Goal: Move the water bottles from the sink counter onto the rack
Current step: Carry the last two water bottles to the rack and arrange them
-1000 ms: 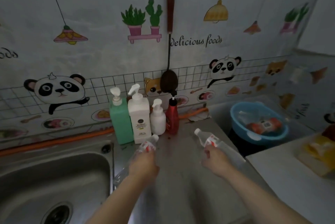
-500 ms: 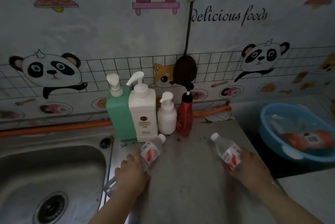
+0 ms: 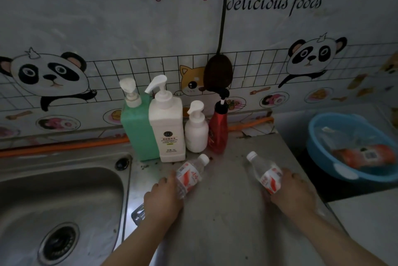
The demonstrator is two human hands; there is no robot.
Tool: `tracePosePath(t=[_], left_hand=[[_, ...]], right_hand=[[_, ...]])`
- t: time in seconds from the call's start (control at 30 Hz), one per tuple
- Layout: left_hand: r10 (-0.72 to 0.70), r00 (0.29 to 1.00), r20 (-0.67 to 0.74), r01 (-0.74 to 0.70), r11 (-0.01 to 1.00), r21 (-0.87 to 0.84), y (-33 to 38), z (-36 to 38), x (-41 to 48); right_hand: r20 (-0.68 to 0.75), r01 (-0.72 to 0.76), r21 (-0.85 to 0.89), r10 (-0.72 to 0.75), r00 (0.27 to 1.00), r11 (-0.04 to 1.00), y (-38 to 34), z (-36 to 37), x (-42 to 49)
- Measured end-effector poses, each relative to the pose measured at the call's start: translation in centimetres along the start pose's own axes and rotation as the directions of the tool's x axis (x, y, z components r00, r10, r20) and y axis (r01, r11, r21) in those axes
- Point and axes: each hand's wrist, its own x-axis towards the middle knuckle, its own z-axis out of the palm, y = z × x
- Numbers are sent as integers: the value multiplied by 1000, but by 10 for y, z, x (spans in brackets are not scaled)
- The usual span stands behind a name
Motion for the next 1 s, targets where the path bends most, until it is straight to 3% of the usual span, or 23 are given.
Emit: tracePosePath(t=[0.13, 0.23, 0.43, 0.57, 0.67, 0.8, 1.0], left_hand=[[-33, 999, 3, 33, 975, -218, 7, -5, -7], [-48, 999, -26, 32, 905, -424, 16, -16, -17], [27, 985, -168, -136, 716, -685, 32, -51, -48], [-18, 963, -269, -208, 584, -784, 25, -90, -70], [-97, 938, -334, -237, 525, -817, 4, -125, -89], [-209, 881, -424, -283, 486, -827, -38, -175, -125], [-346, 761, -549, -355, 486, -799, -118, -227, -185]], right_hand=[[-28, -42, 218, 49, 998, 975, -2, 3, -14], [-67, -13, 482, 51, 996, 876, -9, -2, -30], [-113, 154, 740, -105, 988, 655, -46, -48, -65], [-160, 270, 835, -257, 953, 480, -90, -87, -97], [-211, 344, 873, -369, 905, 347, -128, -107, -122], [-212, 382, 891, -517, 830, 247, -183, -118, -159], [-163, 322, 944, -743, 649, 74, -263, -136, -243]])
